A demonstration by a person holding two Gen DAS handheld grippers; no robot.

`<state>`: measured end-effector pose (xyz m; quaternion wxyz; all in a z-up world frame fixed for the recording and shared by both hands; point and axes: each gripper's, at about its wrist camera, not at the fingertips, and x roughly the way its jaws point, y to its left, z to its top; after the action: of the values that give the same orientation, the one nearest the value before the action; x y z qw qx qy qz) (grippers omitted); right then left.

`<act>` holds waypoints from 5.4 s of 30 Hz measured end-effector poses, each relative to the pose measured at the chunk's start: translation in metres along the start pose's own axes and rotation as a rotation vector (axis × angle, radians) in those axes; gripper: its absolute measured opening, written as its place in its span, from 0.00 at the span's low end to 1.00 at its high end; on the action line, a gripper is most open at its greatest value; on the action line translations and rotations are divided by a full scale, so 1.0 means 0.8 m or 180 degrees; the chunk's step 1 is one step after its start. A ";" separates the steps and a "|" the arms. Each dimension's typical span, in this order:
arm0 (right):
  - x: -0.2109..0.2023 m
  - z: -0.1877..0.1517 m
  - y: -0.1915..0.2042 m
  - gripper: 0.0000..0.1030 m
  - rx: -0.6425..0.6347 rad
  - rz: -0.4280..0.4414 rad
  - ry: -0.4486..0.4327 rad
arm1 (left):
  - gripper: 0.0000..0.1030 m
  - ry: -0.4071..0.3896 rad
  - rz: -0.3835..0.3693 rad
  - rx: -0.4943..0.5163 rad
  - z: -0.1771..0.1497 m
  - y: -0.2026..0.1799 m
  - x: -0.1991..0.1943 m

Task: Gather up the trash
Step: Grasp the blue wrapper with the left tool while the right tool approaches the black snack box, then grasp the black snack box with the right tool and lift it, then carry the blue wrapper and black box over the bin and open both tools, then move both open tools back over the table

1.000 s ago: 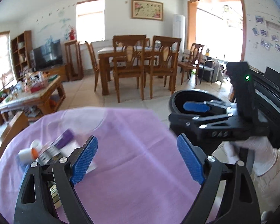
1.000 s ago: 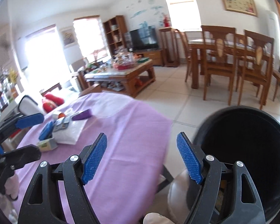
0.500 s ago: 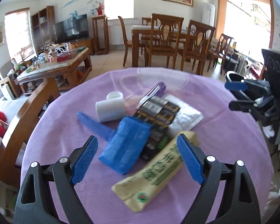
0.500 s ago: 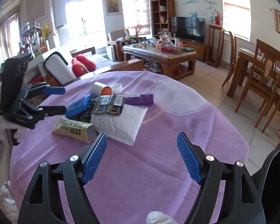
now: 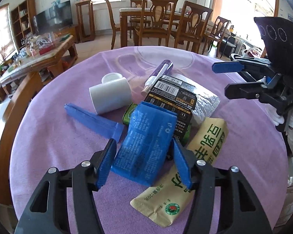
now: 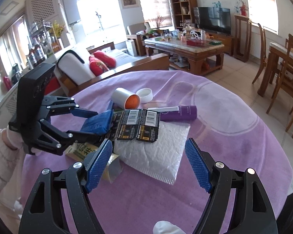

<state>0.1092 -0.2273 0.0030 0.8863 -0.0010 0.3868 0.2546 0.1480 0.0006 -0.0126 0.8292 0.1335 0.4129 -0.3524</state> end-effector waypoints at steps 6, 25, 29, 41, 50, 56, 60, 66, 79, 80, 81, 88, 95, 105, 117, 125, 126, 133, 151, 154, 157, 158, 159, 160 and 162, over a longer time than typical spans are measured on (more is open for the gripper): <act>0.030 0.019 -0.006 0.74 0.0193 0.0242 0.0156 | 0.43 0.0051 -0.0076 -0.0046 -0.006 -0.002 -0.001; 0.069 0.045 -0.030 0.34 0.0877 0.1091 0.0343 | 0.41 0.0104 -0.0248 -0.0473 -0.014 0.011 -0.003; 0.057 0.049 -0.029 0.27 0.0889 0.1158 0.0241 | 0.41 0.0056 -0.0311 -0.0529 -0.019 0.015 -0.005; 0.047 0.053 -0.014 0.04 0.0956 0.1523 0.0209 | 0.41 0.0066 -0.0179 -0.0506 -0.021 0.008 -0.005; -0.012 0.062 0.007 0.03 0.0736 0.1249 -0.0152 | 0.36 -0.0152 -0.0078 -0.0463 -0.025 -0.008 -0.026; -0.061 0.047 -0.009 0.03 0.0703 0.0958 -0.0365 | 0.36 -0.0257 -0.0005 -0.0397 -0.010 -0.029 -0.038; -0.099 0.028 -0.032 0.03 0.0774 0.0766 -0.0541 | 0.36 -0.0358 0.0001 -0.0288 0.012 -0.059 -0.042; -0.162 -0.006 -0.071 0.03 0.0843 0.0341 -0.0772 | 0.36 -0.0542 -0.0214 -0.0248 0.058 -0.110 -0.032; -0.301 -0.126 -0.198 0.03 0.1348 -0.0384 -0.1192 | 0.36 -0.0560 -0.0774 0.0156 0.146 -0.276 0.039; -0.312 -0.137 -0.208 0.03 0.1397 -0.0445 -0.1231 | 0.36 -0.0539 -0.0823 0.0173 0.151 -0.288 0.047; -0.325 -0.149 -0.219 0.03 0.1450 -0.0522 -0.1269 | 0.36 -0.0515 -0.0863 0.0192 0.157 -0.303 0.058; -0.386 -0.230 -0.290 0.03 0.1759 -0.0969 -0.1373 | 0.37 -0.0332 -0.1149 0.0216 0.196 -0.387 0.123; -0.382 -0.289 -0.340 0.03 0.1991 -0.1222 -0.1188 | 0.37 -0.0025 -0.1264 0.0355 0.210 -0.450 0.177; -0.353 -0.321 -0.355 0.03 0.2097 -0.1320 -0.1073 | 0.39 0.0129 -0.1064 0.0535 0.198 -0.478 0.204; -0.343 -0.327 -0.352 0.04 0.2149 -0.1373 -0.0988 | 0.53 0.0201 -0.0895 0.0551 0.199 -0.483 0.217; -0.343 -0.323 -0.349 0.04 0.2183 -0.1386 -0.0986 | 0.65 0.0125 -0.0849 0.0584 0.196 -0.486 0.208; -0.344 -0.323 -0.350 0.04 0.2188 -0.1394 -0.0990 | 0.65 0.0124 -0.0846 0.0579 0.195 -0.486 0.207; -0.351 -0.329 -0.347 0.61 0.2322 -0.1409 -0.1140 | 0.65 0.0068 -0.0836 0.0558 0.188 -0.483 0.188; -0.296 -0.230 -0.256 0.94 0.1861 -0.1064 -0.1184 | 0.95 -0.0252 -0.0236 0.0468 0.128 -0.352 0.063; -0.268 -0.202 -0.233 0.94 0.1691 -0.0923 -0.1100 | 0.95 -0.0265 -0.0036 0.0481 0.106 -0.317 0.040; -0.237 -0.173 -0.208 0.94 0.1555 -0.0788 -0.1019 | 0.95 -0.0282 0.0148 0.0504 0.082 -0.282 0.021; -0.228 -0.163 -0.200 0.94 0.1507 -0.0745 -0.0996 | 0.95 -0.0284 0.0216 0.0488 0.072 -0.267 0.013; -0.218 -0.153 -0.191 0.94 0.1452 -0.0700 -0.0970 | 0.95 -0.0293 0.0269 0.0458 0.066 -0.254 0.007; -0.209 -0.144 -0.183 0.94 0.1403 -0.0666 -0.0946 | 0.95 -0.0318 0.0332 0.0413 0.059 -0.240 0.001; -0.190 -0.125 -0.162 0.94 0.1283 -0.0610 -0.0907 | 0.95 -0.0370 0.0392 0.0335 0.045 -0.215 -0.011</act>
<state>0.0121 -0.4286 0.0118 0.9342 0.1748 0.2991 0.0849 0.0461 -0.1367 0.0288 0.8636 0.1814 0.3360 -0.3292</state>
